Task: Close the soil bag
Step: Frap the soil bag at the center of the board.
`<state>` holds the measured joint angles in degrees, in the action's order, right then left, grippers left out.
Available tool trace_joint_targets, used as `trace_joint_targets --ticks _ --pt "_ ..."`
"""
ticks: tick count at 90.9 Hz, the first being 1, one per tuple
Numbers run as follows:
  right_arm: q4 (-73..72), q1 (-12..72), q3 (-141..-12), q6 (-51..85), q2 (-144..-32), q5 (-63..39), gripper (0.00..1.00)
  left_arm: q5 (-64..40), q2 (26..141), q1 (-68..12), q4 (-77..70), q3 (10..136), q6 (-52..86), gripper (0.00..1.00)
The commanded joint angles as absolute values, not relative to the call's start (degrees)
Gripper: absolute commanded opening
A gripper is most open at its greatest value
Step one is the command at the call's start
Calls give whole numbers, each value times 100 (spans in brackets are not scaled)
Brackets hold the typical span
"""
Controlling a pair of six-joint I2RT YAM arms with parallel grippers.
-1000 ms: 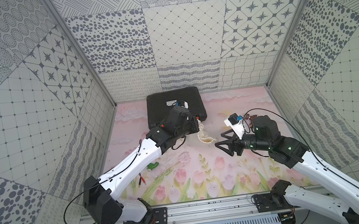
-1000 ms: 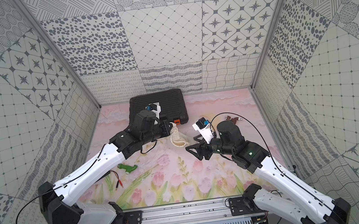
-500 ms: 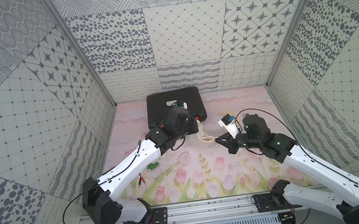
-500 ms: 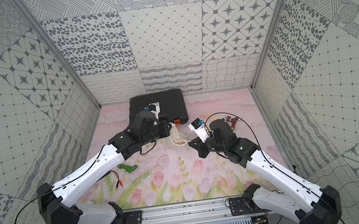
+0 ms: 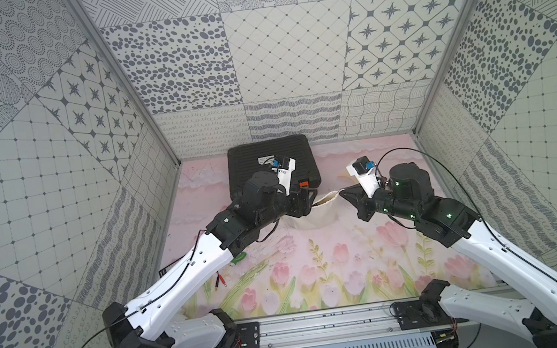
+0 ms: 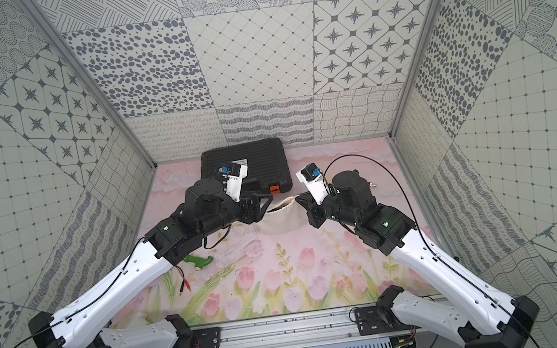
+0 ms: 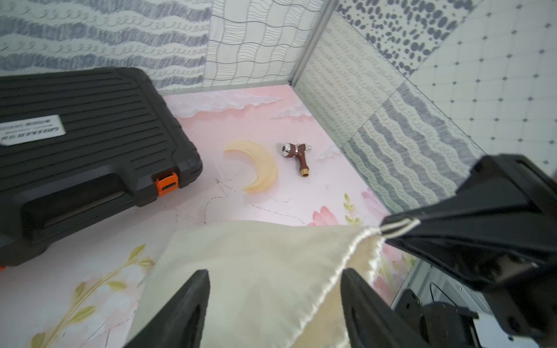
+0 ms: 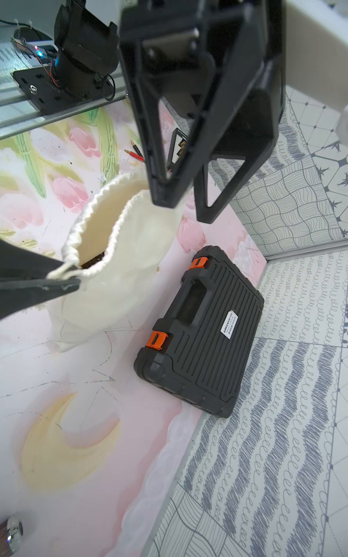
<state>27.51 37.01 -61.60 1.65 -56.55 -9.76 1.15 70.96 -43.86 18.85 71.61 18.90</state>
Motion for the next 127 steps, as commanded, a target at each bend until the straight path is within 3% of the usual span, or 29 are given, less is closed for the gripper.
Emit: trace_joint_targets --ticks 1,24,37,60,86,105,127 --pt "2469 3714 -6434 2 -5712 -821 0 -1131 7130 -4665 1278 7169 -58 73" --pt "2454 3715 -6453 37 -5753 -921 0 -1381 7685 -4735 975 7383 -1033 62" --pt "2440 3712 -6452 93 -5765 -967 0 -1210 8075 -4731 797 7567 -1422 47" --pt "2422 3718 -6426 91 -5782 -1066 0 -1312 8553 -4742 720 7935 -1830 40" --pt "2426 3599 -6467 37 -5590 -740 0 -206 8800 -4740 1043 7621 -1692 1" --pt "2351 3151 -6741 264 -5749 -439 0 1024 8059 -4747 1367 6545 -837 0" --pt "1836 3021 -7483 356 -6552 -957 0 2154 6990 -4753 3039 5800 672 0"
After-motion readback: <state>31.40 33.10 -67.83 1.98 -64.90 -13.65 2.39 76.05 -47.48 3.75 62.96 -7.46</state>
